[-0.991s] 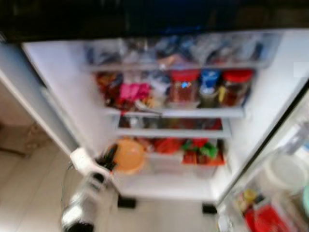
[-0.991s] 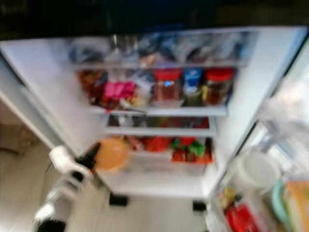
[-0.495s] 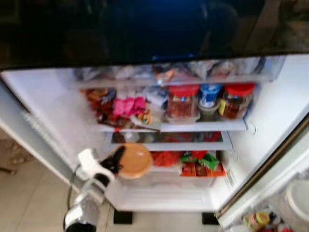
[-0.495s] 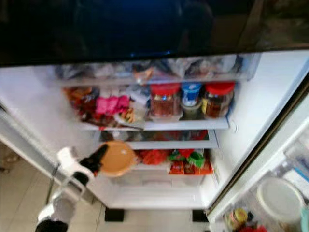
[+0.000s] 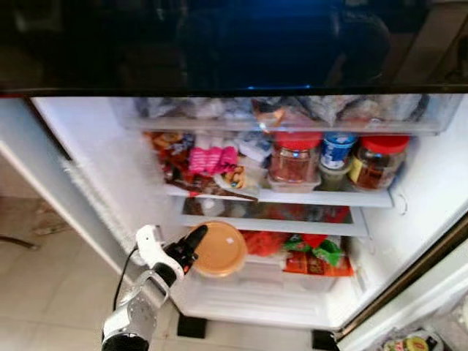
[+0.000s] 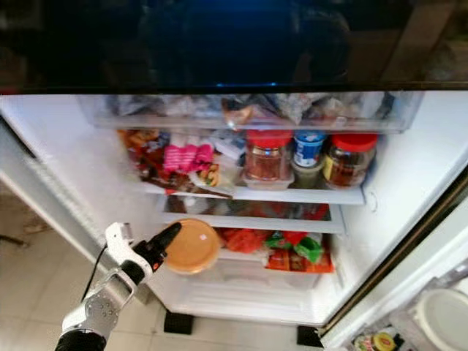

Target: Restocking fridge

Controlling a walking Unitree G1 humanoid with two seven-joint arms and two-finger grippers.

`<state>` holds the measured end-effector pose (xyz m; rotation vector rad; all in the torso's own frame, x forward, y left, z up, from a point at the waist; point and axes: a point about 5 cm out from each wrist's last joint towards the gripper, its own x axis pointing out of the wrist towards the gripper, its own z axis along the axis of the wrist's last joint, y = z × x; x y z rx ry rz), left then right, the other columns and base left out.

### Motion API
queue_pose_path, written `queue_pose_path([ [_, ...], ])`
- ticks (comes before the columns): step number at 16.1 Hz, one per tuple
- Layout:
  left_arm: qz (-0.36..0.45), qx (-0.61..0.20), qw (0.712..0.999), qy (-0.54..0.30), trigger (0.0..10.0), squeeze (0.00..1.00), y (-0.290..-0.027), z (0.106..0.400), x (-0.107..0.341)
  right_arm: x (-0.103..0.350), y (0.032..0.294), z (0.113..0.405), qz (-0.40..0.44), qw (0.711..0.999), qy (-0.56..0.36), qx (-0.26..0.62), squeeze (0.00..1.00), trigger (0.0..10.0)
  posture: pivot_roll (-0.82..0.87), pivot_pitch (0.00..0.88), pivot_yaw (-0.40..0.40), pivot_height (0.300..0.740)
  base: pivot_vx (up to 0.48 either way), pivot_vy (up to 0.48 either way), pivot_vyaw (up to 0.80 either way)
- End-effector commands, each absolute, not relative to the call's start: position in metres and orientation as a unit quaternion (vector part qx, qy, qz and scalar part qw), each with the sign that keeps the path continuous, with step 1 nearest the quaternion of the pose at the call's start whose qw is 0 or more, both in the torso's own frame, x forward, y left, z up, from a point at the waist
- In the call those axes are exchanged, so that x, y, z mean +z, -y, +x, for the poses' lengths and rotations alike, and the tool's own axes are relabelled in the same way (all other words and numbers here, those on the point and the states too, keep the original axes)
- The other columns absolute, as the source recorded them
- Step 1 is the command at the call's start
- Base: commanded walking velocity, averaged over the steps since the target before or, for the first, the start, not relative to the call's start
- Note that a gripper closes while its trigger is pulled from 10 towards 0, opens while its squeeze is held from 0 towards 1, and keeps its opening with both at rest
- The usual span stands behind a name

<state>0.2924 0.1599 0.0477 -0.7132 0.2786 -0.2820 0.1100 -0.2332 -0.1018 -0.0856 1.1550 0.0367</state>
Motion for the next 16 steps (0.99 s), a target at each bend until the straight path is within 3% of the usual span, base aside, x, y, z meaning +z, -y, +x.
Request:
queue_pose_path([
  [1,-0.351,-0.144,0.916,-0.131,10.0,0.00,-0.1602,0.2930,0.0508,-0.1053,0.2254,0.1038,-0.035,0.829,-0.557,0.036,0.00,10.0,-0.02,0.065,0.066,0.740,0.000,0.000,0.00],
  [4,-0.351,-0.143,0.916,-0.131,10.0,0.00,-0.1604,0.2930,0.0509,-0.1051,0.2258,0.1042,-0.036,0.829,-0.557,0.036,0.00,10.0,-0.02,0.068,0.064,0.740,0.000,0.000,0.00],
  [8,-0.350,-0.147,0.916,-0.130,10.0,0.00,-0.1581,0.2931,0.0518,-0.1048,0.2266,0.1044,-0.038,0.830,-0.556,0.038,0.00,10.0,-0.02,0.067,0.061,0.675,0.000,0.000,0.00],
  [14,-0.345,-0.147,0.918,-0.125,10.0,0.00,-0.1558,0.2945,0.0541,-0.1036,0.2287,0.1058,-0.026,0.837,-0.545,0.028,0.00,10.0,-0.02,0.070,0.060,0.675,0.000,0.000,0.00],
  [16,-0.346,-0.148,0.918,-0.124,10.0,0.00,-0.1550,0.2949,0.0544,-0.1037,0.2279,0.1056,-0.031,0.833,-0.550,0.043,0.00,10.0,-0.02,0.069,0.060,0.650,0.000,0.000,0.00],
])
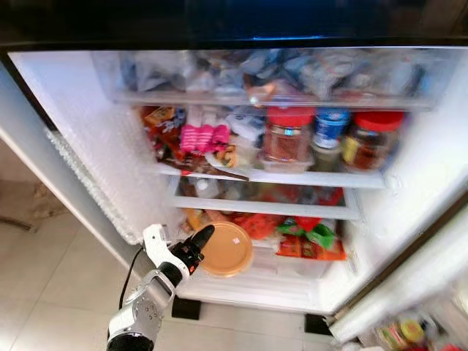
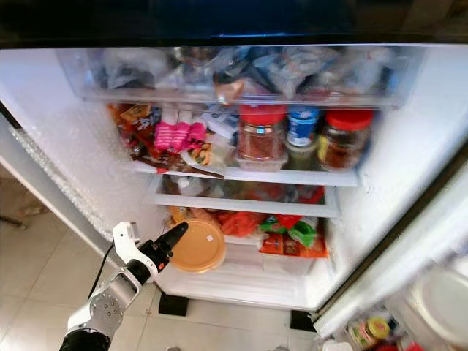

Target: Restocking fridge

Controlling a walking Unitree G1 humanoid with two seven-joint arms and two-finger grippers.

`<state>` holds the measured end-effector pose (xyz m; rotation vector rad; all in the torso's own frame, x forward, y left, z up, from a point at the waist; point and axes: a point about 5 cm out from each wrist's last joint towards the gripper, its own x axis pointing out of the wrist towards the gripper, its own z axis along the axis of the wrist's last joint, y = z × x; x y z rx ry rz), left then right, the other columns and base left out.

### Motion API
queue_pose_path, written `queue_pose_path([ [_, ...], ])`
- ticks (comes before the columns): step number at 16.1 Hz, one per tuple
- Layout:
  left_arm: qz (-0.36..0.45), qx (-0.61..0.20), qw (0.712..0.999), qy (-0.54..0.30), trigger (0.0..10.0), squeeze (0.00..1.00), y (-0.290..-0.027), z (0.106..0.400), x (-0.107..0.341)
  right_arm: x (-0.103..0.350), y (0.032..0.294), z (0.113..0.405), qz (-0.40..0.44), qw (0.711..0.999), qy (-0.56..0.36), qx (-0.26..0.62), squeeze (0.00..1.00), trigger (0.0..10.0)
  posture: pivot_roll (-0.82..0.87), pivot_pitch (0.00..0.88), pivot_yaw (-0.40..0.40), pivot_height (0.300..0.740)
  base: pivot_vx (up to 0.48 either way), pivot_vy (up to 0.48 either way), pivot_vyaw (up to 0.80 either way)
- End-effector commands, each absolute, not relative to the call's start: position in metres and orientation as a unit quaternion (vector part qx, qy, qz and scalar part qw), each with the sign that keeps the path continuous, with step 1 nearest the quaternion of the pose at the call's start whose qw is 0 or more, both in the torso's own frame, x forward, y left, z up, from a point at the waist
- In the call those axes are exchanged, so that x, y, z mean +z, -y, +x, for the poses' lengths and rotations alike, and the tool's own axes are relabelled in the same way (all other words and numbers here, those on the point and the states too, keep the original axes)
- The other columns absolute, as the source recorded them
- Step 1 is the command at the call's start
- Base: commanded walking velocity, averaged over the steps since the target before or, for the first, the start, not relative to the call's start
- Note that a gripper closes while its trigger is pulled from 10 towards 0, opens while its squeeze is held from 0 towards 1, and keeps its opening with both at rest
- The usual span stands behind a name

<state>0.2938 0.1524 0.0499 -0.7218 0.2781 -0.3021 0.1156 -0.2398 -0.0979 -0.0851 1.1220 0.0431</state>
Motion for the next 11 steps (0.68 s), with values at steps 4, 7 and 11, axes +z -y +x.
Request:
queue_pose_path([
  [4,-0.347,-0.147,0.918,-0.123,10.0,0.00,-0.1534,0.2948,0.0547,-0.1034,0.2287,0.1058,-0.024,0.838,-0.544,0.030,0.00,10.0,-0.02,0.071,0.059,0.632,0.000,0.000,0.00],
  [7,-0.350,-0.145,0.917,-0.122,10.0,0.00,-0.1532,0.2952,0.0548,-0.1034,0.2288,0.1057,-0.025,0.837,-0.545,0.034,0.00,10.0,-0.02,0.070,0.057,0.632,0.000,0.000,0.00],
  [11,-0.354,-0.128,0.921,-0.102,10.0,0.00,-0.1571,0.3006,0.0601,-0.1033,0.2290,0.1056,-0.024,0.837,-0.546,0.034,0.00,10.0,-0.02,0.070,0.055,0.632,0.000,0.000,0.00],
])
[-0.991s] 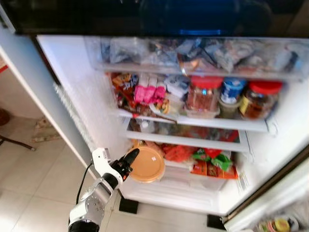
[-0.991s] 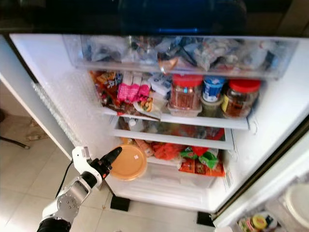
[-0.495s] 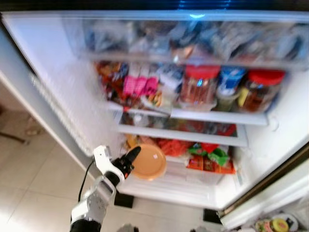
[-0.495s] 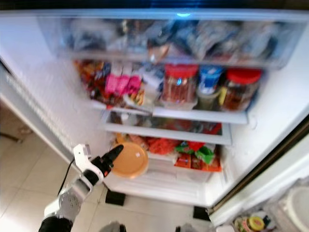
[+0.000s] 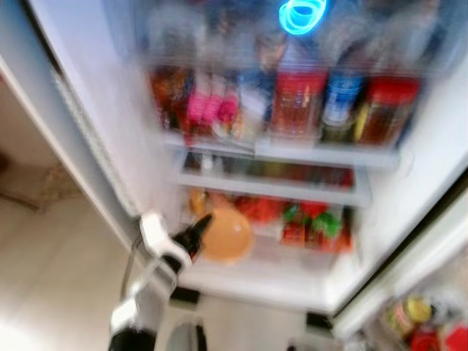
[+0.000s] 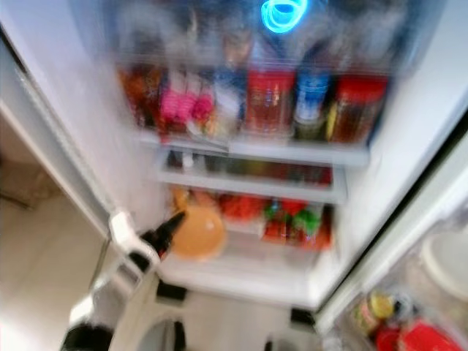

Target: Restocking fridge

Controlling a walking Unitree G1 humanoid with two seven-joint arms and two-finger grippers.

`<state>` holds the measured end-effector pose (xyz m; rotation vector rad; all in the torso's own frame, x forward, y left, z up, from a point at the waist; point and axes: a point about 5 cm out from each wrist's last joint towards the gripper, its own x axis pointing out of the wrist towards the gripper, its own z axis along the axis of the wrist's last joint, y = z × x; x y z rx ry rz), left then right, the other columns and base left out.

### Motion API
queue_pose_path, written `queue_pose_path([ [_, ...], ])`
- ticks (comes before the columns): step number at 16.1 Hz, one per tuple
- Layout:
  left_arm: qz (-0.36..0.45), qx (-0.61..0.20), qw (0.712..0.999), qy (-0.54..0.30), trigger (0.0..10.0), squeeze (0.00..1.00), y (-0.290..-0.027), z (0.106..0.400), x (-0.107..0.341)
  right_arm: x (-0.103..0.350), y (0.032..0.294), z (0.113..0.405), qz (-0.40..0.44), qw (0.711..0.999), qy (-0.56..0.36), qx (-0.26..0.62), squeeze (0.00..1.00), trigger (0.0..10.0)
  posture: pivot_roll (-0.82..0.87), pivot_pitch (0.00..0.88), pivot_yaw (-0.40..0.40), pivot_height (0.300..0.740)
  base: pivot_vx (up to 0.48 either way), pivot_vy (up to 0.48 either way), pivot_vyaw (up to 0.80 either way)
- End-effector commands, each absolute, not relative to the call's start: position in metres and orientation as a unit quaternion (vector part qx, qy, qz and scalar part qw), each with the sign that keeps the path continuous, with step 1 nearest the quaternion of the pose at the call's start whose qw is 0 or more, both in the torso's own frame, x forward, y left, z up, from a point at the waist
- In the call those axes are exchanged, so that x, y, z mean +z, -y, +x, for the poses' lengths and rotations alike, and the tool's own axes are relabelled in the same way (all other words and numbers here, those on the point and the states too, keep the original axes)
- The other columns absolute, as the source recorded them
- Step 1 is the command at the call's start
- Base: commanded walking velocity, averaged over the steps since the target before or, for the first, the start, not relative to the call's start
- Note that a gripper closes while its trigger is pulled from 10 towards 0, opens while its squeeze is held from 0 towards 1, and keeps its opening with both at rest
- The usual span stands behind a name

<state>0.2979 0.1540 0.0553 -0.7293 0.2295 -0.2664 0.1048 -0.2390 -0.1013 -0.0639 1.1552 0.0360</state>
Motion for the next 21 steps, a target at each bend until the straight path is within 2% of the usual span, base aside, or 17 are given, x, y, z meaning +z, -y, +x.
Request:
queue_pose_path([
  [1,-0.353,-0.133,0.921,-0.098,10.0,0.00,-0.156,0.302,0.062,-0.103,0.229,0.106,-0.023,0.837,-0.545,0.034,0.00,10.0,-0.02,0.070,0.055,0.632,0.000,0.000,0.00],
  [10,-0.353,-0.149,0.921,-0.065,10.0,0.00,-0.151,0.311,0.079,-0.103,0.228,0.107,-0.015,0.841,-0.540,0.030,0.00,10.0,-0.02,0.067,0.060,0.632,0.000,0.000,0.00],
  [21,-0.350,-0.161,0.921,-0.050,10.0,0.00,-0.149,0.315,0.087,-0.103,0.228,0.107,-0.015,0.840,-0.541,0.029,0.00,10.0,-0.02,0.064,0.058,0.632,0.264,0.000,0.00],
])
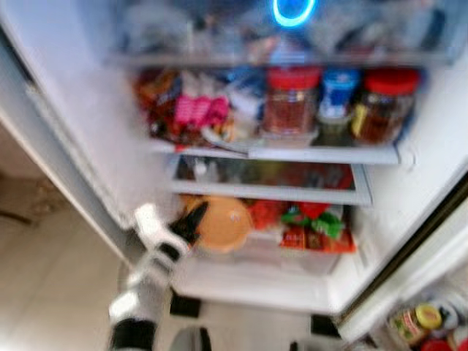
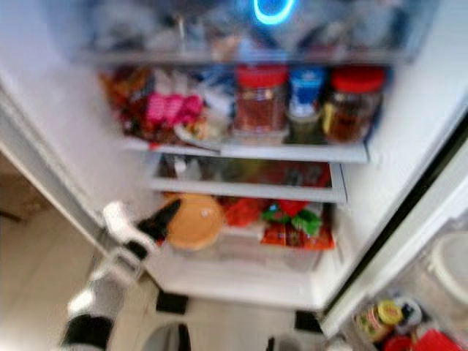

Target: Restocking fridge

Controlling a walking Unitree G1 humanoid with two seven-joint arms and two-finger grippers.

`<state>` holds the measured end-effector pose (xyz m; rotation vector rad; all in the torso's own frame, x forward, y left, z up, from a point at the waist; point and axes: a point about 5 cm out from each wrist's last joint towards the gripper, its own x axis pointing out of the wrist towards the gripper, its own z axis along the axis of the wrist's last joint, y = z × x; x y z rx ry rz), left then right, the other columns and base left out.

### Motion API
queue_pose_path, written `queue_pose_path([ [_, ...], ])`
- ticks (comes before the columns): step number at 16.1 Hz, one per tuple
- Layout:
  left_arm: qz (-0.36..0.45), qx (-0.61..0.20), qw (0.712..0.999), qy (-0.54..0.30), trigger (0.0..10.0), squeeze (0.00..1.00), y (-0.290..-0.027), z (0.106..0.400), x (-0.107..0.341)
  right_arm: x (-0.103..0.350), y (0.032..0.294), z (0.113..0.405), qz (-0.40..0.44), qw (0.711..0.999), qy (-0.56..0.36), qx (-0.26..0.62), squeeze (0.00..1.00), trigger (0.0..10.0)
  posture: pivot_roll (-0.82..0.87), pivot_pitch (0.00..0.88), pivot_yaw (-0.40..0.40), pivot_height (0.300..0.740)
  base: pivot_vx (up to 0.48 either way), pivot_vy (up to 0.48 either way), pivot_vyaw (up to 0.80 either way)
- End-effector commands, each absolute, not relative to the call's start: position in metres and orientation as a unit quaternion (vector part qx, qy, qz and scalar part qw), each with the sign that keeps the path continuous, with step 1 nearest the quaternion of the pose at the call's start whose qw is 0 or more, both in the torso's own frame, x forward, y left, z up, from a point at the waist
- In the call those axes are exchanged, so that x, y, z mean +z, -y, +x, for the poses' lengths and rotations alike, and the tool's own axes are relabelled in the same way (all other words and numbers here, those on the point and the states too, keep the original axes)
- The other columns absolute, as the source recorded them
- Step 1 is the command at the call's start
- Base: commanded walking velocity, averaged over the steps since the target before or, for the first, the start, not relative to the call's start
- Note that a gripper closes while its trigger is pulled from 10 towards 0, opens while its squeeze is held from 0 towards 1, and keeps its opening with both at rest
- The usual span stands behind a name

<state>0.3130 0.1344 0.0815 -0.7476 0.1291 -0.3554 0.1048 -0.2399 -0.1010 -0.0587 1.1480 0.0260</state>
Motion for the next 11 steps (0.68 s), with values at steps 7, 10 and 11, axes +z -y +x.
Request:
queue_pose_path([
  [7,-0.367,-0.163,0.914,-0.049,10.0,0.00,-0.1441,0.3168,0.0863,-0.1031,0.2278,0.1070,-0.025,0.837,-0.545,0.043,0.00,10.0,-0.03,0.064,0.056,0.632,0.278,0.000,0.00],
  [10,-0.378,-0.161,0.911,-0.047,10.0,0.00,-0.1450,0.3200,0.0871,-0.1032,0.2278,0.1065,-0.023,0.837,-0.545,0.042,0.00,10.0,-0.03,0.068,0.055,0.632,0.274,0.000,0.00],
  [11,-0.382,-0.158,0.909,-0.046,10.0,0.00,-0.1460,0.3216,0.0870,-0.1032,0.2278,0.1065,-0.023,0.837,-0.545,0.042,0.00,10.0,-0.03,0.068,0.055,0.632,0.274,0.000,0.00],
])
